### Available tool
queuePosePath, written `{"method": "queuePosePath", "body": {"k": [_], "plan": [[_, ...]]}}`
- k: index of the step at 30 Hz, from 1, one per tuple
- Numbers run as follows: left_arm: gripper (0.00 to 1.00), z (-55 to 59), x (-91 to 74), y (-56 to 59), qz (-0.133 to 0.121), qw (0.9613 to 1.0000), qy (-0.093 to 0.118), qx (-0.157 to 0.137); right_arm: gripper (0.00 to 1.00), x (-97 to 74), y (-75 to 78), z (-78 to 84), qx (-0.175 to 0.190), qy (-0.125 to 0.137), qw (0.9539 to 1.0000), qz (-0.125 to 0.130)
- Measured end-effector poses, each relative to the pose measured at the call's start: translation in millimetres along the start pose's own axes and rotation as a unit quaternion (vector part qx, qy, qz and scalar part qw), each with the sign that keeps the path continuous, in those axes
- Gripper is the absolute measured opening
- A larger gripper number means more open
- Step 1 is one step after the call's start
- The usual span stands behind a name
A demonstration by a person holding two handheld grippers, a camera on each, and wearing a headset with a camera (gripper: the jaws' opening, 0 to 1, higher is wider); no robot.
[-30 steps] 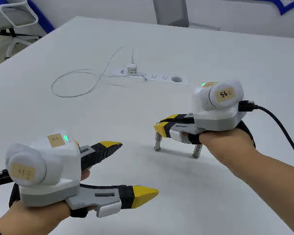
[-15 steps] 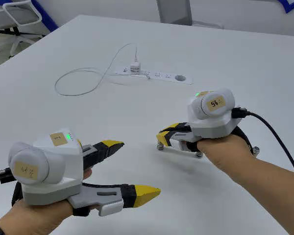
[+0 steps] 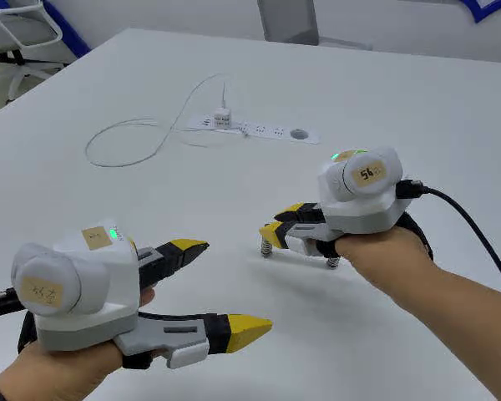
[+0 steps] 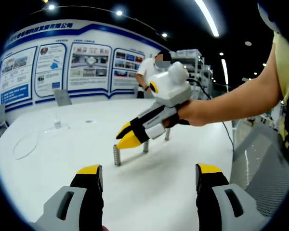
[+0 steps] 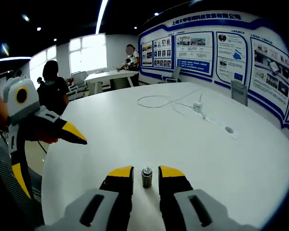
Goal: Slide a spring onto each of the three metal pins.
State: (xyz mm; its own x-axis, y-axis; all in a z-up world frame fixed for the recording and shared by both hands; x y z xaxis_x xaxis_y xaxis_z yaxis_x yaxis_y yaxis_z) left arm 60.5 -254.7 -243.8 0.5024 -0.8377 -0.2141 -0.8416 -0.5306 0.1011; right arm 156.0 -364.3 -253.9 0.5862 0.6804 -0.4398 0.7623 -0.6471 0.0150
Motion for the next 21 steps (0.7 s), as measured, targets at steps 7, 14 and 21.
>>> {"method": "queuePosePath", "body": {"k": [7,14,21], "plan": [[0.80,-2.4,0.4,1.3,0.003,1.0000,0.000,0.003,0.29,-23.0,0.3,-10.2,-0.020,0.019,0.9996,0.006],[0.80,-5.3,1.4,3.1,0.006,1.0000,0.000,0.006,0.38,-54.9,7.1,-12.2,-0.035,0.032,0.9987,0.016],[0.81,-5.7,3.8,6.9,0.009,0.9999,0.000,0.008,0.46,-85.3,14.0,-5.6,-0.037,0.042,0.9980,0.028]]}}
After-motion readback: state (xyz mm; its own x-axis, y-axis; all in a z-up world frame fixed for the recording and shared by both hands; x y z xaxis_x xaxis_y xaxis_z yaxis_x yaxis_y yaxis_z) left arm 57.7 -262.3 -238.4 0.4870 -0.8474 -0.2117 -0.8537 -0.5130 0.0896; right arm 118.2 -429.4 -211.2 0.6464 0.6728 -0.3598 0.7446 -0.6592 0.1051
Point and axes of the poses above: the centre of the closed fingertips' face, and the gripper's own axes: x roughly forward along the fingers, y roughly to its right, z roughly out of its underside, the point moved 5 cm from there along -x, roughly backward along the fingers, and after that the axes turned 5 degrees about y, right-handed, at the moved point
